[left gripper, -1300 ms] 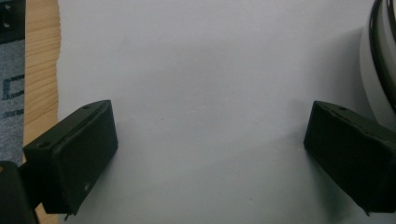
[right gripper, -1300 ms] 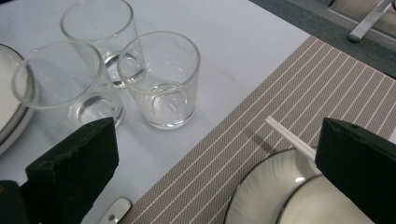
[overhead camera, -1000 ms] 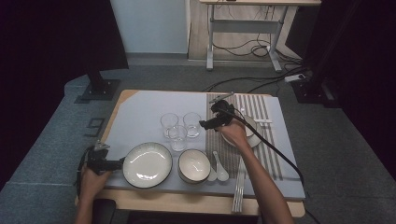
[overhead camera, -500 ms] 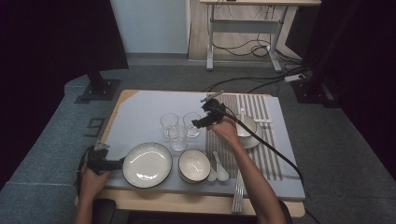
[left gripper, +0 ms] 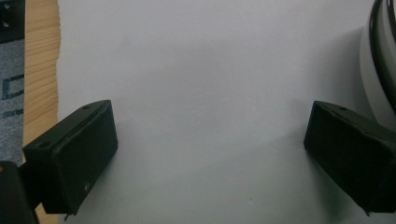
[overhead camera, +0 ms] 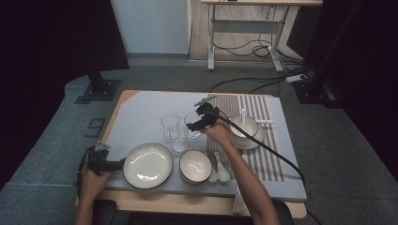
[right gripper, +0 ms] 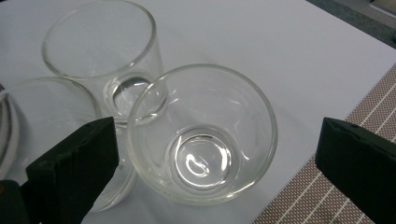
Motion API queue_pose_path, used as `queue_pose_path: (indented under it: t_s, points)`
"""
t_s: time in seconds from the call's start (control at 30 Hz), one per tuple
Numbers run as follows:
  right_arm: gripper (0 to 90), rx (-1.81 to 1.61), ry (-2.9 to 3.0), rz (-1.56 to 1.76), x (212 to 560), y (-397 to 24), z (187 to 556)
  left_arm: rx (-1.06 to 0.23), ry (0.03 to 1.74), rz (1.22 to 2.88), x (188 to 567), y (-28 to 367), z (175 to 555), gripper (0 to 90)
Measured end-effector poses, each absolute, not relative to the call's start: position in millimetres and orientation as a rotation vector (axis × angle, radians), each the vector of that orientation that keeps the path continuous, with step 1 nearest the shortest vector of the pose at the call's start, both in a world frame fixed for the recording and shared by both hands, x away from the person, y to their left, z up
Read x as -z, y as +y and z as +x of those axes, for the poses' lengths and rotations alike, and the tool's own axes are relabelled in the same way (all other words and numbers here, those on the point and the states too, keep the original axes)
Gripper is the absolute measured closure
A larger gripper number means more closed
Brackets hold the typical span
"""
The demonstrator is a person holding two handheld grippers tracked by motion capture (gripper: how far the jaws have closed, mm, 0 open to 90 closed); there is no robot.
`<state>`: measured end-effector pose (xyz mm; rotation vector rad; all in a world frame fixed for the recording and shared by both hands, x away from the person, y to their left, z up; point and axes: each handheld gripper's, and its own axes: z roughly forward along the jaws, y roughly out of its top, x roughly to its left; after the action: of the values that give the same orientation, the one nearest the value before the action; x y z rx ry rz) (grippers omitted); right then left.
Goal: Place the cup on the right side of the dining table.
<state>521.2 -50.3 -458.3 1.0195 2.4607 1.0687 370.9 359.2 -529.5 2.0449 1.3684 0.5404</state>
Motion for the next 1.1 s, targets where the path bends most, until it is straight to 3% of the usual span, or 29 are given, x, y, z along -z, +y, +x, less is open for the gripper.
queue_pose_path:
  t_s: [0.67, 0.73, 0.87, 1.1]
  points:
    - [1.5, -1.078, 2.43, 1.01, 478, -42, 526, -0.54, 1.368, 2.045, 529, 359, 371, 2.4]
    - [4.0, -1.088, 2.431, 1.007, 479, -41, 526, -0.54, 1.368, 2.045, 530, 359, 371, 2.4]
    - [17.1, -1.122, 2.466, 0.971, 480, -40, 525, -0.541, 1.368, 2.045, 530, 359, 371, 2.4]
    - [18.0, -1.107, 2.447, 1.013, 479, -38, 524, -0.54, 1.368, 2.045, 529, 359, 371, 2.4]
